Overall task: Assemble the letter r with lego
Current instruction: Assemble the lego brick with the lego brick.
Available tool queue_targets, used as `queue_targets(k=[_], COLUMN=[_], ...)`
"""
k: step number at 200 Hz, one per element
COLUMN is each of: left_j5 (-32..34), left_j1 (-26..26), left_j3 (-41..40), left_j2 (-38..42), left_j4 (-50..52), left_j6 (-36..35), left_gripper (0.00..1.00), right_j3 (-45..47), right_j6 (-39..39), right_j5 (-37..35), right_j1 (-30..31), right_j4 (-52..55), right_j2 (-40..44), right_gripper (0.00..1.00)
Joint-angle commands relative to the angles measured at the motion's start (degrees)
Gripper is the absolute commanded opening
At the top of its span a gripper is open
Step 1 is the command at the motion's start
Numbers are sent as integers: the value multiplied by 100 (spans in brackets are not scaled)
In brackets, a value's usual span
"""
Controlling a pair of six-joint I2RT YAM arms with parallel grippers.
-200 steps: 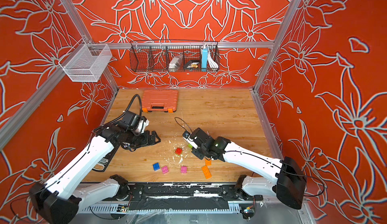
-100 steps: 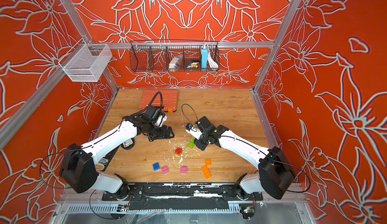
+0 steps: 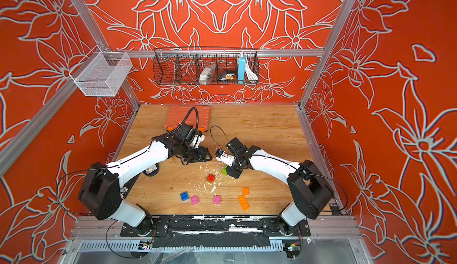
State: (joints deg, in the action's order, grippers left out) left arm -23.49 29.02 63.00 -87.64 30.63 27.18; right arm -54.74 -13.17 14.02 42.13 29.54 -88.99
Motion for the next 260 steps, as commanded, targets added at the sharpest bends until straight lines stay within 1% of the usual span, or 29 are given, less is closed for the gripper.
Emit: queue_targets(k=[1,13,33,59,96,126,173,214,260], left_j5=[-319,-359,-305,-123,195,398,606,622,617], left_j1=[34,35,38,35,34,41,34,38,42], left_j3=[-248,-406,-710,-986,-1045,-1164,-1327,-1364,-1357], left_j2=[117,233,534,1021,1607,2043,2594,2673,2629], left_j4=[-626,-869,-1232,-1393,-1143,-992,-729,-572,-567], left_j6=[351,494,661,650,339,148,-22,-125,-143], left_gripper=[61,55,50,48,48,50,59,65,67], right_j3=[-262,-357,-423,-380,-309,-301,-283,-318,-283], right_j6=[-148,-165,-127,-20,145,157,217,200,141], right_j5=[66,35,20,-91,-178,-268,-276,-286,-312], right_j1=[6,6,3,3,12,8,9,32,66], right_j4=[8,79,104,96,113,227,253,302,333], right_j2=[-132,-248,-384,-417,-431,-530,-606,-672,-659], right_gripper=[0,0,0,0,0,0,0,0,0])
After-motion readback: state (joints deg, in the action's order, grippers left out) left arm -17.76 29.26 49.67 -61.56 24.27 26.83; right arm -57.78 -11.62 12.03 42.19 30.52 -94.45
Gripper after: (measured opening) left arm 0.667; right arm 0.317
